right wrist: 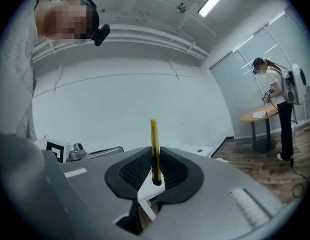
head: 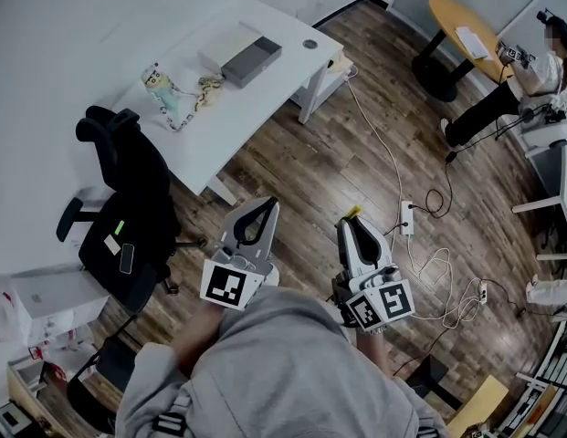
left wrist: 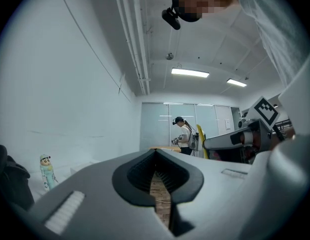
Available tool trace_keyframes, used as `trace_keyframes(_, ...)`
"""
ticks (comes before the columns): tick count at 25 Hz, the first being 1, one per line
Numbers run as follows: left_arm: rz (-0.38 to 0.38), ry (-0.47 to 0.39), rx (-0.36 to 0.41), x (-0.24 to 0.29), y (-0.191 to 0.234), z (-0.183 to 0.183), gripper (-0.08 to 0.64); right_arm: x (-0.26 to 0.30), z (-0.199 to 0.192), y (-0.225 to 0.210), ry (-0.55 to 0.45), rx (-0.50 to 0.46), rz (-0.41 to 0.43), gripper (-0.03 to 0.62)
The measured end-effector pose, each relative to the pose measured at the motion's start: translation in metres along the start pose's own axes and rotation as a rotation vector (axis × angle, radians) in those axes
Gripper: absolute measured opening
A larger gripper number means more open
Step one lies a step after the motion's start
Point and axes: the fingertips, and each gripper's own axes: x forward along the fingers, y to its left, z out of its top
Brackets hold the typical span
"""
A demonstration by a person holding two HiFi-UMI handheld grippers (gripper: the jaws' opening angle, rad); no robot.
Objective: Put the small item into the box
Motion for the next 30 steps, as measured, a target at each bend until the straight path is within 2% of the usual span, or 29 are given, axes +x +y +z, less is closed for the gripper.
trace_keyframes(13,0.006,-0.014,0.001,0.033,0.057,0.001,0.003,0.058,0.004,-0.016,-0.002,0.019,-0.034,0.067)
trace_keyframes(25,0.096,0.008,-0.026,0.032,0.095,-0.009,0.003,0.101,-0.002,-0.015,0.053,0.012,0.018,0.067)
trace_keyframes(30,0.159,0.002,-0.03,0.044,0.116,-0.008,0.003,0.128,0.003,-0.023,0.071,-0.007,0.064,0.067)
